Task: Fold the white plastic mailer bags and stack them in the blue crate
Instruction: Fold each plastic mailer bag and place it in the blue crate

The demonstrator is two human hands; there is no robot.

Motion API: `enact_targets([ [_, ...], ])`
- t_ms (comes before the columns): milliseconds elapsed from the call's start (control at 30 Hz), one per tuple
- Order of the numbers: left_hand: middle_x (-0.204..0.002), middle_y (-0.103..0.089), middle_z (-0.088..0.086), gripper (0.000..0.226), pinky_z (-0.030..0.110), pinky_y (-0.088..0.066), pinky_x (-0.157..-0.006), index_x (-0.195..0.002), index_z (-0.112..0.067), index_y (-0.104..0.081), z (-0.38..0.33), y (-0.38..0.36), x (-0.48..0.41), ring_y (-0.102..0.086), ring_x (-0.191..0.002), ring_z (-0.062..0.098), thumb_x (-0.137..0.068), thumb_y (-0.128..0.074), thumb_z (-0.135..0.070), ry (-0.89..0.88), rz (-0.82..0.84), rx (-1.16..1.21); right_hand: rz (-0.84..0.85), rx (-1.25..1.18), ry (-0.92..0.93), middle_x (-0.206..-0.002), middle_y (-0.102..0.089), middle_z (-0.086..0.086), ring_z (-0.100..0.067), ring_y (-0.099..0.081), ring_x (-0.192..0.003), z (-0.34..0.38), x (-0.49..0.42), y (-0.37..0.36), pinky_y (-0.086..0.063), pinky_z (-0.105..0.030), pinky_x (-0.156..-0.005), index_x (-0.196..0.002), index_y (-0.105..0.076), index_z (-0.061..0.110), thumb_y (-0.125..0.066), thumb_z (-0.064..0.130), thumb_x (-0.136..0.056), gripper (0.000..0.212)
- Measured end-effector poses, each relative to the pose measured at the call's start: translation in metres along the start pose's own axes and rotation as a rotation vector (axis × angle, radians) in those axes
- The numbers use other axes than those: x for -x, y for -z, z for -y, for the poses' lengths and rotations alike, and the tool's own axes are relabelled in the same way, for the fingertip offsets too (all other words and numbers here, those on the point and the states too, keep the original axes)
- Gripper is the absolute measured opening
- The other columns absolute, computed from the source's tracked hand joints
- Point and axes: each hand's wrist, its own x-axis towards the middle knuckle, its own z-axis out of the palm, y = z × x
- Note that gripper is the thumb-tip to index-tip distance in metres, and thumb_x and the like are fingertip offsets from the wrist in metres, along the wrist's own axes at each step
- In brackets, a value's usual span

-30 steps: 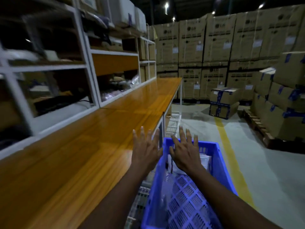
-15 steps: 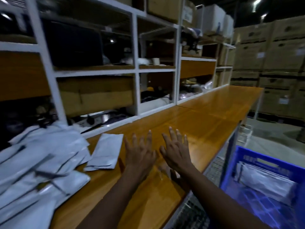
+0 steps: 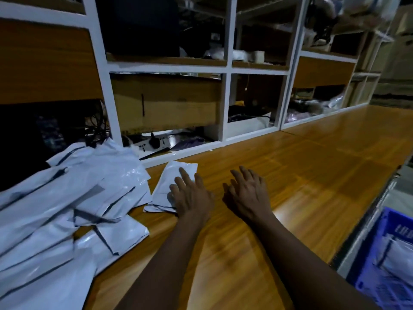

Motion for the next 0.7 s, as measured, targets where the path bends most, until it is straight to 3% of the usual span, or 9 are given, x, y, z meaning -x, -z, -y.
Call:
enact_targets([
  [67,-0.161,0.006,0.028,0.08,0.066,-0.003,-0.114,-0.157,-0.019,-0.014,-0.003,-0.008,-0.01,0.0,-0.144,0.053,-0.094,-0.035,-0.064,0.085,0.108,-0.041,0.004,0.0,0.002,-0.156,-0.037,-0.007,-0.029,-0.034,-0.142,-0.005,-0.006,-0.005,-0.029,-0.05,-0.113,-0.147,-0.04,0.024,-0.039,0.05,-0.097,0.056],
  [133,-0.16,0.003,0.029,0.082,0.069,0.001,-0.112,-0.157,-0.017,-0.011,-0.003,-0.011,-0.015,0.002,-0.143,0.056,-0.095,-0.03,-0.067,0.109,0.179,-0.055,0.004,-0.002,0.002,-0.156,-0.037,-0.006,-0.028,-0.033,-0.142,-0.008,-0.009,-0.007,-0.029,-0.05,-0.113,-0.147,-0.039,0.024,-0.04,0.05,-0.098,0.056],
  [233,-0.161,-0.014,0.02,0.074,0.062,-0.012,-0.114,-0.157,-0.015,-0.013,0.0,-0.01,-0.014,-0.014,-0.144,0.048,-0.099,-0.028,-0.059,0.013,0.139,-0.045,-0.019,-0.027,-0.018,-0.154,-0.041,-0.007,-0.029,-0.036,-0.14,-0.01,-0.012,-0.007,-0.03,-0.05,-0.112,-0.146,-0.04,0.023,-0.038,0.049,-0.096,0.056],
  [333,-0.148,-0.04,0.011,0.059,0.048,-0.035,-0.103,-0.153,-0.014,-0.024,-0.001,-0.008,-0.008,-0.04,-0.13,0.037,-0.103,-0.032,-0.043,-0.21,0.003,-0.094,-0.064,-0.043,-0.007,-0.149,-0.047,-0.011,-0.032,-0.042,-0.135,-0.007,-0.009,0.0,-0.034,-0.049,-0.108,-0.141,-0.047,0.018,-0.04,0.045,-0.093,0.056],
  [433,-0.143,-0.042,0.007,0.045,0.045,-0.04,-0.097,-0.146,-0.019,-0.039,0.001,-0.007,-0.005,-0.043,-0.124,0.033,-0.102,-0.041,-0.029,-0.385,-0.022,-0.104,-0.078,-0.088,-0.013,-0.145,-0.049,-0.014,-0.032,-0.044,-0.132,-0.012,-0.007,0.003,-0.038,-0.048,-0.106,-0.137,-0.052,0.012,-0.027,0.047,-0.094,0.061],
  [500,-0.148,-0.036,0.006,0.042,0.049,-0.033,-0.105,-0.144,-0.031,-0.041,0.002,-0.008,-0.004,-0.037,-0.13,0.034,-0.102,-0.041,-0.032,-0.391,0.006,-0.072,-0.052,-0.005,0.019,-0.145,-0.048,-0.014,-0.03,-0.043,-0.132,-0.023,-0.006,-0.002,-0.04,-0.047,-0.104,-0.134,-0.053,0.011,-0.028,0.047,-0.095,0.059],
  [600,-0.159,-0.015,0.01,0.04,0.07,-0.006,-0.11,-0.143,-0.045,-0.03,0.002,-0.012,-0.002,-0.009,-0.145,0.047,-0.103,-0.032,-0.038,-0.285,0.147,-0.002,-0.026,0.01,0.011,-0.144,-0.05,-0.013,-0.028,-0.044,-0.132,-0.034,-0.003,-0.004,-0.039,-0.045,-0.104,-0.128,-0.055,0.011,-0.031,0.041,-0.097,0.05],
  [700,-0.161,-0.019,0.005,0.04,0.073,-0.009,-0.11,-0.145,-0.041,-0.021,-0.001,-0.017,-0.002,-0.011,-0.146,0.046,-0.105,-0.024,-0.041,-0.394,0.18,-0.001,0.013,0.132,0.14,-0.143,-0.05,-0.016,-0.033,-0.041,-0.136,-0.037,0.004,-0.008,-0.036,-0.048,-0.106,-0.122,-0.058,0.01,-0.036,0.039,-0.095,0.046],
])
